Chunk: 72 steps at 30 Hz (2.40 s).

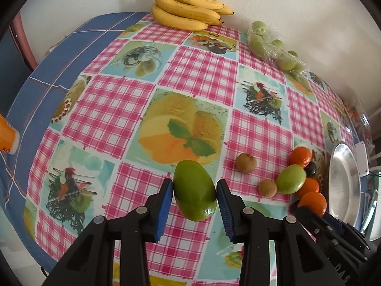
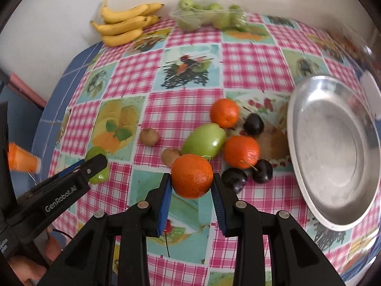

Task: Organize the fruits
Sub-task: 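Lift the green mango with the left tool while the right tool lifts the orange toward the steel bowl, then open the left tool over the steel bowl while the right tool releases the orange there, then move both open tools back from the bowl to the fruit pile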

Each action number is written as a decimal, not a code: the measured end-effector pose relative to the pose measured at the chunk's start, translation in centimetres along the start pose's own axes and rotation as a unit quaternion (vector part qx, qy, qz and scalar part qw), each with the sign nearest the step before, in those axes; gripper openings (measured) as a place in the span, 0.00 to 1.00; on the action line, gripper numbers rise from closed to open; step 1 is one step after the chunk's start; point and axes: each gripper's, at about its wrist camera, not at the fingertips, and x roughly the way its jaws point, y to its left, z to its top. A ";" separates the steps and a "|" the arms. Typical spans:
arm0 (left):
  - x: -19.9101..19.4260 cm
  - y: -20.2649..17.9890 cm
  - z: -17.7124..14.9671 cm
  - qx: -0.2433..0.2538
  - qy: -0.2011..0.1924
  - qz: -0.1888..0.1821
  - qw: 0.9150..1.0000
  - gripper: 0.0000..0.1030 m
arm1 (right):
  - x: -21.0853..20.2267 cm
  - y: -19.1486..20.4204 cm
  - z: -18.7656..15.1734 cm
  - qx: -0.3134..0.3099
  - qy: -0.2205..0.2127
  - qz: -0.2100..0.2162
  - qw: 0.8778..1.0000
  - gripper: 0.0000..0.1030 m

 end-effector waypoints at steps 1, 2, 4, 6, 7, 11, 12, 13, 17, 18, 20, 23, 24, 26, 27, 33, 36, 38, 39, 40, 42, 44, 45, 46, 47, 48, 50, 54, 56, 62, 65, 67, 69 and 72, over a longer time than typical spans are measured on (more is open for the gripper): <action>-0.1 -0.4 0.2 0.002 0.000 -0.001 1.000 0.39 | -0.2 -0.7 0.1 0.011 -0.002 0.002 1.000 0.34; -0.2 -1.0 0.3 0.005 0.000 -0.001 1.000 0.39 | -0.5 -1.3 0.2 0.021 -0.005 0.002 1.000 0.34; -0.4 -2.2 0.4 0.014 0.001 -0.005 1.000 0.39 | -1.2 -2.9 0.6 0.043 -0.011 -0.002 0.999 0.34; -0.6 -3.5 0.7 0.024 0.000 -0.011 1.000 0.39 | -1.9 -5.3 0.9 0.076 -0.016 -0.013 0.997 0.34; -0.7 -4.5 0.8 0.031 -0.002 -0.014 0.999 0.39 | -2.1 -6.4 0.9 0.090 -0.016 -0.018 0.996 0.34; -1.1 -8.2 1.0 0.062 -0.007 -0.030 0.998 0.39 | -2.8 -10.3 1.0 0.137 -0.016 -0.046 0.989 0.34; -1.1 -9.4 0.9 0.072 -0.007 -0.035 0.997 0.39 | -2.8 -11.0 1.0 0.145 -0.015 -0.048 0.988 0.34; -1.0 -10.5 0.8 0.082 -0.006 -0.039 0.996 0.39 | -2.9 -12.2 0.8 0.161 -0.013 -0.052 0.985 0.34; -0.8 -15.1 0.1 0.123 -0.001 -0.062 0.990 0.39 | -3.3 -15.4 0.3 0.203 -0.011 -0.058 0.977 0.34; -0.7 -16.4 -0.2 0.136 -0.001 -0.068 0.988 0.39 | -3.5 -16.3 0.2 0.213 -0.011 -0.061 0.975 0.34; -0.6 -18.5 -0.6 0.159 -0.002 -0.075 0.984 0.39 | -3.9 -17.5 -0.1 0.224 -0.011 -0.072 0.972 0.34; -0.3 -21.2 -1.2 0.188 -0.002 -0.083 0.979 0.39 | -4.5 -18.8 -0.4 0.234 -0.012 -0.084 0.969 0.34; -0.2 -22.0 -1.5 0.196 -0.002 -0.086 0.977 0.39 | -4.6 -19.0 -0.5 0.236 -0.011 -0.086 0.968 0.34; 0.3 -23.2 -2.0 0.210 0.001 -0.089 0.974 0.39 | -4.6 -19.6 -0.8 0.240 -0.006 -0.090 0.967 0.34; 0.5 -23.6 -2.3 0.215 0.004 -0.091 0.972 0.39 | -4.6 -19.9 -1.0 0.243 -0.003 -0.092 0.966 0.34; 2.2 -24.5 -3.2 0.224 0.021 -0.089 0.970 0.39 | -4.0 -20.8 -2.1 0.255 0.018 -0.092 0.962 0.34; 1.8 -24.6 -3.4 0.225 0.015 -0.097 0.969 0.39 | -3.5 -20.6 -2.1 0.253 0.025 -0.090 0.963 0.34; 1.5 -24.6 -3.6 0.229 0.010 -0.096 0.969 0.39 | -3.4 -20.4 -2.2 0.250 0.029 -0.088 0.964 0.34; 1.5 -24.5 -3.6 0.228 0.011 -0.097 0.969 0.39 | -3.3 -20.2 -2.1 0.249 0.029 -0.088 0.964 0.34; 1.4 -24.5 -3.6 0.227 0.012 -0.098 0.969 0.39 | -3.3 -20.2 -2.2 0.249 0.030 -0.087 0.964 0.34; 1.3 -24.4 -3.5 0.227 0.010 -0.095 0.969 0.39 | -3.2 -20.1 -2.0 0.249 0.030 -0.087 0.964 0.34; 1.0 -24.2 -3.4 0.227 0.005 -0.089 0.970 0.40 | -3.3 -20.1 -1.9 0.250 0.027 -0.089 0.964 0.37; 0.9 -24.1 -3.3 0.226 0.003 -0.087 0.970 0.40 | -3.6 -20.1 -1.9 0.250 0.023 -0.093 0.963 0.38; 0.8 -24.0 -3.3 0.224 0.002 -0.085 0.971 0.40 | -3.7 -20.1 -1.9 0.253 0.018 -0.090 0.963 0.39; 0.8 -23.7 -3.1 0.221 0.001 -0.081 0.972 0.41 | -3.9 -20.2 -1.9 0.257 0.013 -0.084 0.963 0.45; 0.8 -23.5 -3.0 0.220 0.001 -0.077 0.973 0.45 | -4.1 -20.3 -1.9 0.259 0.009 -0.082 0.962 0.55; 0.8 -22.9 -2.8 0.213 -0.001 -0.064 0.975 0.57 | -4.4 -20.4 -2.0 0.262 0.001 -0.083 0.962 0.65; 1.1 -21.8 -2.2 0.197 0.000 -0.046 0.979 0.67 | -4.4 -20.6 -1.9 0.265 -0.001 -0.077 0.961 0.72; 1.3 -21.3 -1.9 0.190 -0.003 -0.037 0.981 0.75 | -4.4 -20.6 -1.9 0.265 0.000 -0.077 0.961 0.79; 2.1 -19.7 -1.3 0.165 -0.003 -0.014 0.986 0.96 | -3.8 -20.3 -1.3 0.248 0.010 -0.088 0.965 0.88; 2.3 -19.0 -1.1 0.159 -0.008 0.005 0.987 1.00 | -3.7 -20.2 -1.2 0.240 0.011 -0.092 0.966 0.88; 2.6 -18.7 -1.0 0.160 -0.009 0.020 0.987 1.00 | -3.7 -20.0 -1.0 0.234 0.009 -0.092 0.968 0.89; 2.9 -18.3 -0.9 0.157 -0.007 0.028 0.987 1.00 | -3.8 -19.9 -1.0 0.229 0.008 -0.093 0.969 0.89; 3.2 -17.7 -0.8 0.150 0.000 0.029 0.988 1.00 | -3.8 -19.5 -0.8 0.218 0.004 -0.097 0.971 0.94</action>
